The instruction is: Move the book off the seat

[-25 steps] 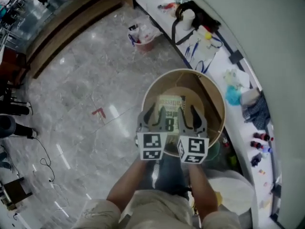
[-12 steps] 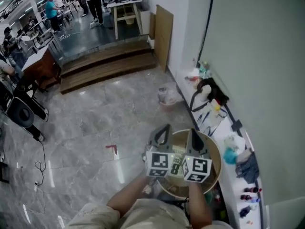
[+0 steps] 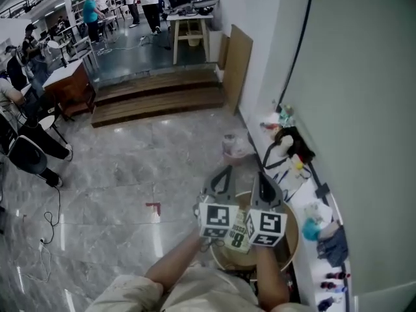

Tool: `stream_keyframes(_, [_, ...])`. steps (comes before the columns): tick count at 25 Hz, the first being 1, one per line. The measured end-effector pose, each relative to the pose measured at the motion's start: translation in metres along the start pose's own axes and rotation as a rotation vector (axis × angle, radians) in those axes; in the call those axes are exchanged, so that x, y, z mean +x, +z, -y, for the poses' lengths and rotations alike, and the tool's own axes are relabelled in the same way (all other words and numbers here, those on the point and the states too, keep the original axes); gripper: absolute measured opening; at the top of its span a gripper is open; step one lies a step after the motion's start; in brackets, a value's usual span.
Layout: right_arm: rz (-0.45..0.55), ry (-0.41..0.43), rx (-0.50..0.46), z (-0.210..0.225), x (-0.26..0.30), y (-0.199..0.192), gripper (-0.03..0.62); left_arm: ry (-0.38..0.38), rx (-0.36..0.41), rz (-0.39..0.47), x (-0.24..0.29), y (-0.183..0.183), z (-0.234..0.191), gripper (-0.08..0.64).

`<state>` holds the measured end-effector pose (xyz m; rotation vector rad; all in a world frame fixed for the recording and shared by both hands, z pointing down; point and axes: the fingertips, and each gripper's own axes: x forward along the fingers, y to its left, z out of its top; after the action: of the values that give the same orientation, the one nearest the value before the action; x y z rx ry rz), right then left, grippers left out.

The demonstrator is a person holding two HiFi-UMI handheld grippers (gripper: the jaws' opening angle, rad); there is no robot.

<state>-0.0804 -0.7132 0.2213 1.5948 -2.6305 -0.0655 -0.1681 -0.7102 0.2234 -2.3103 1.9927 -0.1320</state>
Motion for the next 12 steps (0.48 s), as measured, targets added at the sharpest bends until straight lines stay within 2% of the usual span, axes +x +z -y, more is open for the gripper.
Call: stream_keyframes(12, [-0.001, -0.022, -0.021, 0.01, 0.012, 0.0, 0.005, 0.006, -0.011, 0.001, 0.011, 0.0, -0.003, 0.003])
